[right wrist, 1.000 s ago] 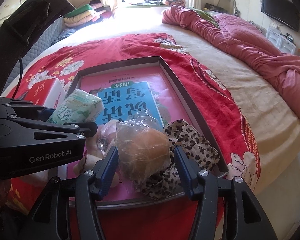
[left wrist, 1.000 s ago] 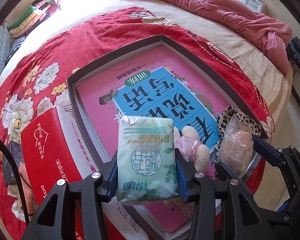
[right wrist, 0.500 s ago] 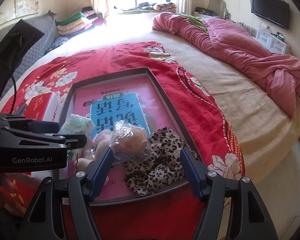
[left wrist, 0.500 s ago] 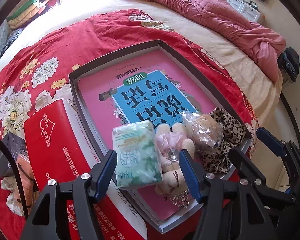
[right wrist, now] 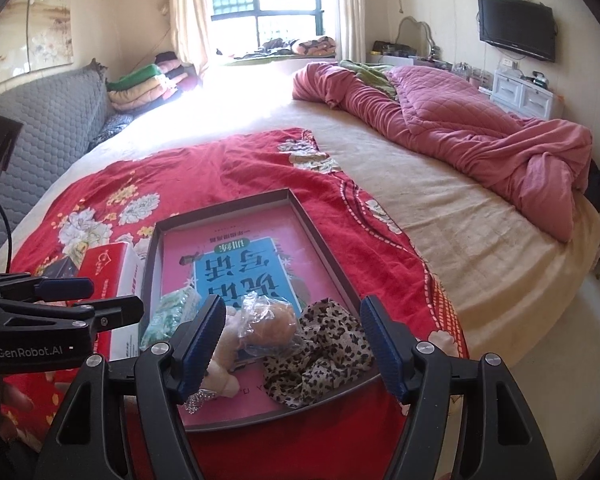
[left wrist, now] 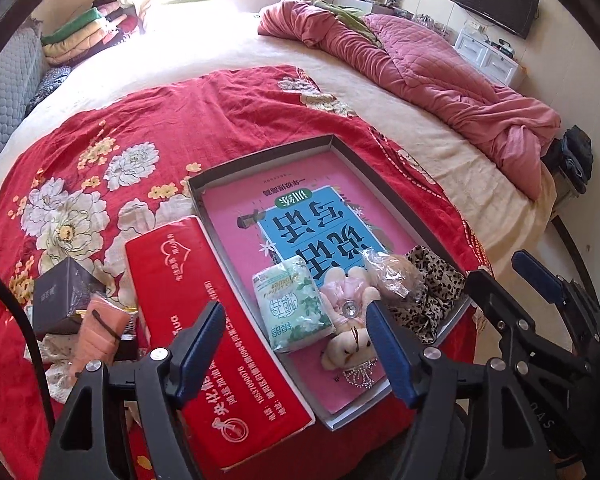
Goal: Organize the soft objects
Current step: 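Move both open tools back over the pile of soft items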
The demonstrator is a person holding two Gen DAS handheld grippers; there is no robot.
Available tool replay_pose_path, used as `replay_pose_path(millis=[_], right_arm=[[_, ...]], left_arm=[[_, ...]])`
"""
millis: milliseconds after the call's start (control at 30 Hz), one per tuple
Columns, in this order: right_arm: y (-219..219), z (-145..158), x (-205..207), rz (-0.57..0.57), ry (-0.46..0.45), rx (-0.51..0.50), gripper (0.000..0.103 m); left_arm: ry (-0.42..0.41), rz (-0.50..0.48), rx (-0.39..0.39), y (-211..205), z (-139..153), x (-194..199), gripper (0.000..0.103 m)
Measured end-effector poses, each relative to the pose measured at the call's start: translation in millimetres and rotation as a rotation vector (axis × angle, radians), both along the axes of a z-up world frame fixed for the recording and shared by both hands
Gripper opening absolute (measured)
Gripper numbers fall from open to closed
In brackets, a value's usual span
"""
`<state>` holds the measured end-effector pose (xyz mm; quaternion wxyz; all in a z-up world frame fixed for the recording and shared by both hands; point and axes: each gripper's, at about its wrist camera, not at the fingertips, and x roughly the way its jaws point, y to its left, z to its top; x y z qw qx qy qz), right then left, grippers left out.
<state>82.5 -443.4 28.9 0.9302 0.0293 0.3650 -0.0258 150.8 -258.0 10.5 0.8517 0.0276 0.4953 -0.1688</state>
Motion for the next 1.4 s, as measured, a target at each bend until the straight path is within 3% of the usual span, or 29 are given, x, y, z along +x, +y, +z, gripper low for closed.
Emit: replay_pose_path(millis=[500,967,1400], right_arm=[[41,35,-13,0.055,-0.066,-0.007,0.072],[108,63,-27,0.200,-0.112,-0.052,0.072],[173,83,-42,0.344,-0.140,-0.094,0.072]], left_arm=[[-0.103,0.074,0.002,52,36,-29,0.076],[-0.153,0.178,-0.016,121,58,-60,0.077],[-0.149,0.269,-0.014,181,60,-82,0.077]])
